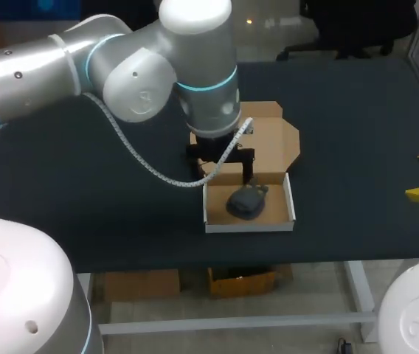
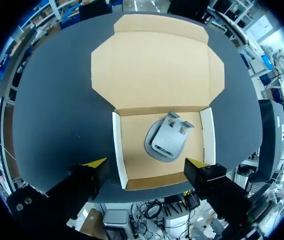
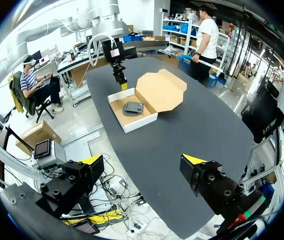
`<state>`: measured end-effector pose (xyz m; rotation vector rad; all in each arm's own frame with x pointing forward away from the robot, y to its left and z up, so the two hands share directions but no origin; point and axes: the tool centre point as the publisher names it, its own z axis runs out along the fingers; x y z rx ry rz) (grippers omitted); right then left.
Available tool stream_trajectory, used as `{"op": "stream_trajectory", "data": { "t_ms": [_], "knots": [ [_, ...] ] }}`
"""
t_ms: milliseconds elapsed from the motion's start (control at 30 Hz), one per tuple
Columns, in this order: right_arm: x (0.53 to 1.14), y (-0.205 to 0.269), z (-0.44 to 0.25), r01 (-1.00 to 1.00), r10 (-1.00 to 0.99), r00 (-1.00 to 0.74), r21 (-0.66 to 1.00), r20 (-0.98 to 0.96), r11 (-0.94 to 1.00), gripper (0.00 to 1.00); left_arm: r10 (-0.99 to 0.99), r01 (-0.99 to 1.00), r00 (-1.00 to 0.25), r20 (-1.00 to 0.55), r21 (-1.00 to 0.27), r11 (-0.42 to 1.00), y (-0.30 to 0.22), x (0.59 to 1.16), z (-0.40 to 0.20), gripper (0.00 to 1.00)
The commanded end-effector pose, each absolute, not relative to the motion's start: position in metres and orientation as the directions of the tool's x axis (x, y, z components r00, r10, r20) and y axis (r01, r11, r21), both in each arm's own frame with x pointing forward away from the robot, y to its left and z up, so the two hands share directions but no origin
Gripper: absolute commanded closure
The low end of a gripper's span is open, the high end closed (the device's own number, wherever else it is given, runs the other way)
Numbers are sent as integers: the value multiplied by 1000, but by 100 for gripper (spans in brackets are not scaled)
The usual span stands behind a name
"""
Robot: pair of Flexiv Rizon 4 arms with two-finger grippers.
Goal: Assemble the packaging by folding the flat box into shape, placing the metal phone stand inside, and closing the box properly
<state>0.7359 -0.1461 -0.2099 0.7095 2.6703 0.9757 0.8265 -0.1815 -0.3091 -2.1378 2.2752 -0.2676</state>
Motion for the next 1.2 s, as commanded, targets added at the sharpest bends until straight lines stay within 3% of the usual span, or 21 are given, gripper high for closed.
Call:
{"op": "stream_trajectory", "data": {
  "t_ms": [33,300,1200],
  "knots": [
    [735,-147,-209,365,505,-863,653,-31,664,0,-977,-989,-96,190,-128,72,-157,831,-301,0],
    [735,-147,-209,365,505,-863,653,-31,664,0,-936,-966,-216,279,-202,162,-142,850,-293,0],
    [735,-147,-209,365,505,-863,653,-31,664,0,-936,-966,-216,279,-202,162,-142,850,-293,0]
  ]
}}
